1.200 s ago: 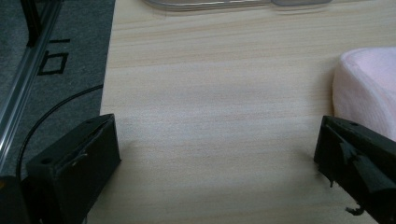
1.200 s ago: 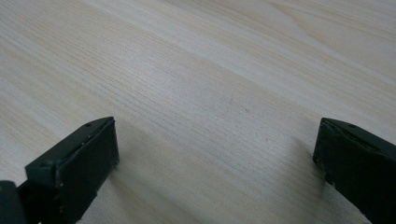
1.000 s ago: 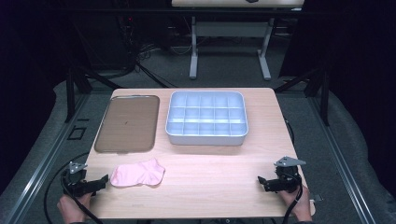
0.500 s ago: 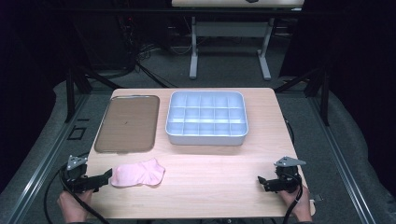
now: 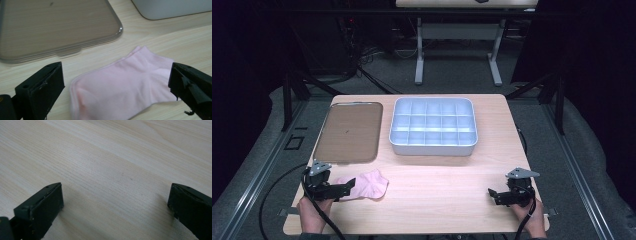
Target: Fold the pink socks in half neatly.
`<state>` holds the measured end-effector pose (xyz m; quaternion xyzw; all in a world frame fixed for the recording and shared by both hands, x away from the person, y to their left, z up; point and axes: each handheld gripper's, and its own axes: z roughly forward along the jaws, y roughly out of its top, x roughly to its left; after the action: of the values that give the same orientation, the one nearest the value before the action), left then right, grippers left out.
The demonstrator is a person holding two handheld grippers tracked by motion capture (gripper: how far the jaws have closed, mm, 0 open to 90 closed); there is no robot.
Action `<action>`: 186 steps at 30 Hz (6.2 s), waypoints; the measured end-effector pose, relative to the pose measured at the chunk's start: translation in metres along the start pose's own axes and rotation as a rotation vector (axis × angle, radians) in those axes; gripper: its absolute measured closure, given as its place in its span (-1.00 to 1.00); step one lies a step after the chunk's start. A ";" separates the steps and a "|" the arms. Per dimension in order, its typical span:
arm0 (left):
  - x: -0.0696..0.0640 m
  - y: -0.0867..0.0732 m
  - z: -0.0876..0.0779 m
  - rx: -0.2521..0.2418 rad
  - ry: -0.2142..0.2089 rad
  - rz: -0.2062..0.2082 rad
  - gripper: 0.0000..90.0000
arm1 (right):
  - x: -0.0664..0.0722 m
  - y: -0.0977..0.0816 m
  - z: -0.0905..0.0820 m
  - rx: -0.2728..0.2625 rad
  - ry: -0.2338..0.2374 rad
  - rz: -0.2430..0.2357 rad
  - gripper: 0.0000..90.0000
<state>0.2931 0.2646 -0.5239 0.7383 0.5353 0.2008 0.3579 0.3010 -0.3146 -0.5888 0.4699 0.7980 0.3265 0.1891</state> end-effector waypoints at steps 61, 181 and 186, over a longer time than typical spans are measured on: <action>-0.022 -0.027 0.041 0.118 0.051 0.034 0.76 | -0.001 0.000 0.000 -0.005 -0.023 0.018 -1.00; -0.142 0.029 0.118 0.169 -0.300 0.260 0.50 | 0.110 0.046 0.013 0.097 0.214 -0.003 0.34; -0.142 0.027 0.118 0.164 -0.282 0.271 0.77 | 0.115 0.044 0.017 0.100 0.216 -0.036 0.57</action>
<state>0.3415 0.0902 -0.5699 0.8510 0.3901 0.0978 0.3377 0.2832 -0.1935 -0.5691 0.4264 0.8373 0.3318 0.0842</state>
